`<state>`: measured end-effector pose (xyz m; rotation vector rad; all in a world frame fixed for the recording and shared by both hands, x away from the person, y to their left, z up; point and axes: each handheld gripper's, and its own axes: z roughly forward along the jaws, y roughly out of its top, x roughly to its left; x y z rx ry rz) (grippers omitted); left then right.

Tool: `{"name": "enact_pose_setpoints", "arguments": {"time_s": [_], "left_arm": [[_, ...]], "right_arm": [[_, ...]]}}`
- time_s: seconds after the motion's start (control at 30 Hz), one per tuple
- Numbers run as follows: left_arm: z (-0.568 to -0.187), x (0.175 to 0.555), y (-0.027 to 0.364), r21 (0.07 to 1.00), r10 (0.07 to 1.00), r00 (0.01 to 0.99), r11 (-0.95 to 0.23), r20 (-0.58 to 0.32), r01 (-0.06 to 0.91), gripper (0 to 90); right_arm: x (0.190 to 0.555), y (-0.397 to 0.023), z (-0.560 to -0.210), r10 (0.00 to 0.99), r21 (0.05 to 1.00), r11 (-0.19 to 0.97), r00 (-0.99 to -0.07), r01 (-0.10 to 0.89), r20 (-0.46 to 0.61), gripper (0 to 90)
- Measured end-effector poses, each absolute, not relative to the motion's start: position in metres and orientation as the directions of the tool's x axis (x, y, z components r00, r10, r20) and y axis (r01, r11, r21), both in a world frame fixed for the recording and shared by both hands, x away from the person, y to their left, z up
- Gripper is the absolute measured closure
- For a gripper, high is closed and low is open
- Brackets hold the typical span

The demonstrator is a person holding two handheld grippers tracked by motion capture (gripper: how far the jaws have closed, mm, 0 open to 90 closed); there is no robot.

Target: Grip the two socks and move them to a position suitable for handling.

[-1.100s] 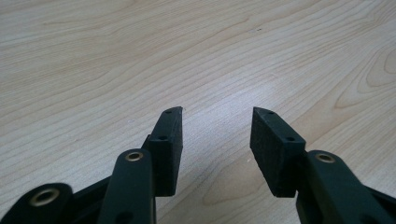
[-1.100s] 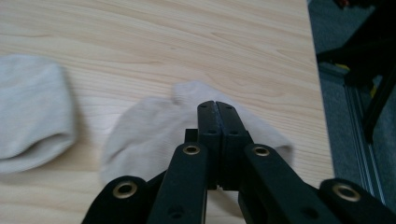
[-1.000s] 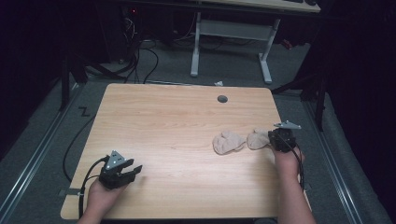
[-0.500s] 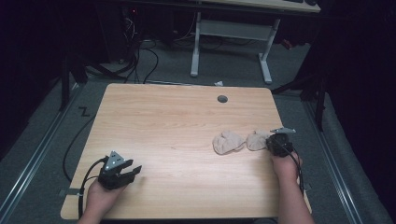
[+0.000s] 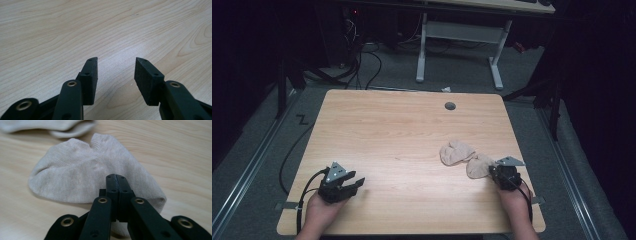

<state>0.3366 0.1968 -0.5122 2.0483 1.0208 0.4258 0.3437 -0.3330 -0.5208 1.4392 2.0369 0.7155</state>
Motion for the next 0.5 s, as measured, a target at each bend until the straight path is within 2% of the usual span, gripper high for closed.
{"name": "enact_pose_setpoints", "arguments": {"time_s": [0.17, 0.5], "left_arm": [[-0.512, 0.335, 0.195, 0.777, 0.783, 0.62, -0.362, -0.047, 0.516, 53.9], [-0.512, 0.336, 0.194, 0.774, 0.78, 0.624, -0.367, -0.045, 0.515, 53.9]], "right_arm": [[0.322, -0.307, -0.523, 0.928, 0.706, 0.325, -0.355, 0.629, -0.112, 90.0], [0.319, -0.263, -0.522, 0.877, 0.691, 0.405, -0.467, 0.599, -0.11, 90.0]]}}
